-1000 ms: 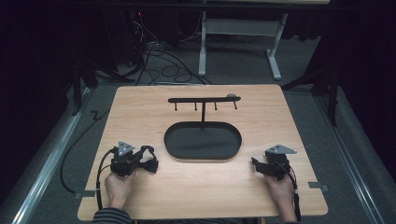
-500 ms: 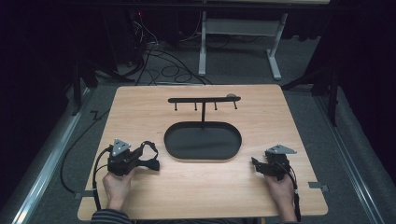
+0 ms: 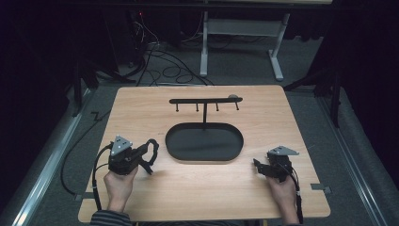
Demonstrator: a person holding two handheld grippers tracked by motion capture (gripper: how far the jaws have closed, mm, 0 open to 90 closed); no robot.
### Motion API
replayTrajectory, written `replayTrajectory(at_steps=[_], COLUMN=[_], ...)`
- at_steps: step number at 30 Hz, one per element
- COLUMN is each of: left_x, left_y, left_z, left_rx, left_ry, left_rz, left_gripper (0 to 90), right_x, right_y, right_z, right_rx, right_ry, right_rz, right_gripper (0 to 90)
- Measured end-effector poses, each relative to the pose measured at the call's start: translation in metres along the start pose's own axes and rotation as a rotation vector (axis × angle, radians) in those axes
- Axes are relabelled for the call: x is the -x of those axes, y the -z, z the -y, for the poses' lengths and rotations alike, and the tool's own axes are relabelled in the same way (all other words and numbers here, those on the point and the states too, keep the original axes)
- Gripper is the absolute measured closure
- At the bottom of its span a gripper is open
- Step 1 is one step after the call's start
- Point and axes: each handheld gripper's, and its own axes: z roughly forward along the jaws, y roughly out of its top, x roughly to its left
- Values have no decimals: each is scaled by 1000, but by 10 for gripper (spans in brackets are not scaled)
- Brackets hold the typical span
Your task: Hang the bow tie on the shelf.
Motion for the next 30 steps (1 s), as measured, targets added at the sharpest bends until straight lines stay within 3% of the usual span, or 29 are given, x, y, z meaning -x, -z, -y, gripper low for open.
replayTrajectory(at_steps=[30], left_x=[23], left_y=[-18], left_z=[-51], left_rx=[11], left_ry=[-60], left_rz=[101], left_gripper=[889], right_x=[1], right_y=[0], right_z=[0], right_rx=[0], right_ry=[-4], right_rz=[-6], right_gripper=[349])
